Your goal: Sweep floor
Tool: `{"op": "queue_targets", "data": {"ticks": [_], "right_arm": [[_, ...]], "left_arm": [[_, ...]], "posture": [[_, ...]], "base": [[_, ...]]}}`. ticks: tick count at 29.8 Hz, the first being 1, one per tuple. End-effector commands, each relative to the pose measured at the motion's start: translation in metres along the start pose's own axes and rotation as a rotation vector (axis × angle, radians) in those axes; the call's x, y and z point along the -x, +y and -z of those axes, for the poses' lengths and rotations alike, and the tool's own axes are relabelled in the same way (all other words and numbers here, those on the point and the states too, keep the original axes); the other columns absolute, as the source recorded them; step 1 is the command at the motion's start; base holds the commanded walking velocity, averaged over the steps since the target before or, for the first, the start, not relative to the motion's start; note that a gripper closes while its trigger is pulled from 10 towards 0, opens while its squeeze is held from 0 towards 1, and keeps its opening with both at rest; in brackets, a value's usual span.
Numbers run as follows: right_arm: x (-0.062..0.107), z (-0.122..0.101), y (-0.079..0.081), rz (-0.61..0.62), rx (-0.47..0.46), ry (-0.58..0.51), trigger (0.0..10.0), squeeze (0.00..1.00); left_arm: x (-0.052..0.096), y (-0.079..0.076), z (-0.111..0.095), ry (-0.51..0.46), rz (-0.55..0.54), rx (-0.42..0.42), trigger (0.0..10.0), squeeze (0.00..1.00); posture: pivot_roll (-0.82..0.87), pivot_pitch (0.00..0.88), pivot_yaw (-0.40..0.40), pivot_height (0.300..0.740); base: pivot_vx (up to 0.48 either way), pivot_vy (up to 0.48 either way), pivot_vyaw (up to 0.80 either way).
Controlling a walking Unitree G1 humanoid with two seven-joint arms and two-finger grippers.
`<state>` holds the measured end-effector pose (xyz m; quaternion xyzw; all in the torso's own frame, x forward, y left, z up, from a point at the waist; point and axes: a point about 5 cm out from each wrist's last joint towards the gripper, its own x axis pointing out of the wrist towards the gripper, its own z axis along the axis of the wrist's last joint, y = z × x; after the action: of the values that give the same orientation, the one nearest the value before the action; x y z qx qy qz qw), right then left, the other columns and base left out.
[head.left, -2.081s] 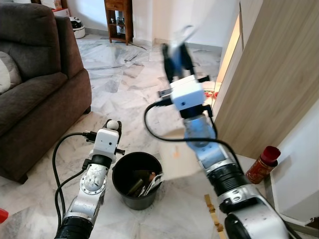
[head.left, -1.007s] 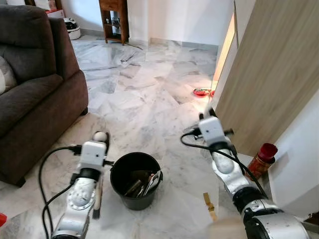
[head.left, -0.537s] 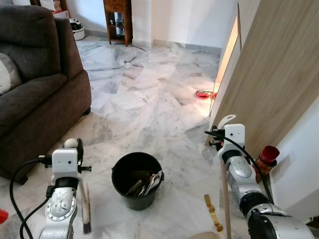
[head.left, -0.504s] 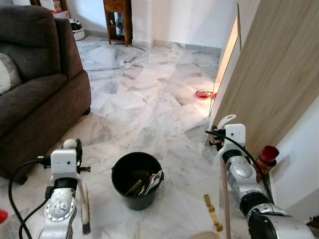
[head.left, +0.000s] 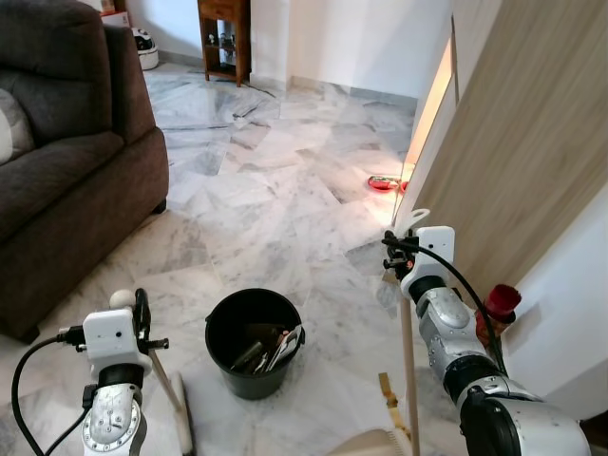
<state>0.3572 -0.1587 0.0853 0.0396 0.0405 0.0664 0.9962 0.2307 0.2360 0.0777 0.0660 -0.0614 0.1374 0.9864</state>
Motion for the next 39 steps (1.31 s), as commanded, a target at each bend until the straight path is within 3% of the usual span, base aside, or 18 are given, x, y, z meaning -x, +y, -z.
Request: {"op": "queue_targets", "data": {"ticks": [1,14,16,18,22,31,39], "right_arm": [[-0.006,-0.007,0.003,0.096,-0.249,-0.046,10.0,0.0],[-0.014,-0.024,0.001,0.079,-0.285,-0.083,10.0,0.0],[-0.014,-0.022,0.005,0.041,-0.272,-0.068,10.0,0.0],[-0.011,-0.015,0.009,0.007,-0.169,-0.033,10.0,0.0],[-0.008,-0.011,0.003,0.024,-0.112,-0.024,10.0,0.0],[-0.013,-0.034,-0.015,0.124,-0.316,-0.147,10.0,0.0],[-0.017,-0.041,-0.012,0.161,-0.424,-0.172,10.0,0.0]], "left_arm": [[0.001,0.006,-0.006,-0.027,-0.028,0.003,10.0,0.0],[-0.004,0.01,-0.013,-0.054,-0.055,0.004,10.0,0.0],[-0.003,0.01,-0.011,-0.047,-0.06,0.003,10.0,0.0],[0.0,0.012,-0.007,-0.029,-0.074,0.0,10.0,0.0],[0.003,0.015,-0.005,-0.02,-0.084,-0.002,10.0,0.0],[-0.004,0.016,-0.008,-0.035,-0.077,-0.01,10.0,0.0],[-0.007,0.012,-0.012,-0.054,-0.065,-0.019,10.0,0.0]], "posture": [[0.27,0.0,-0.113,0.74],[0.26,0.0,-0.121,0.74],[0.26,0.0,-0.125,0.74],[0.26,0.0,-0.13,0.74],[0.26,0.0,-0.129,0.74],[0.24,0.0,-0.113,0.74],[0.25,0.0,-0.116,0.74]], "base": [[0.0,0.0,0.0],[0.0,0.0,0.0],[0.0,0.0,0.0],[0.0,0.0,0.0],[0.0,0.0,0.0],[0.0,0.0,0.0],[0.0,0.0,0.0]]}}
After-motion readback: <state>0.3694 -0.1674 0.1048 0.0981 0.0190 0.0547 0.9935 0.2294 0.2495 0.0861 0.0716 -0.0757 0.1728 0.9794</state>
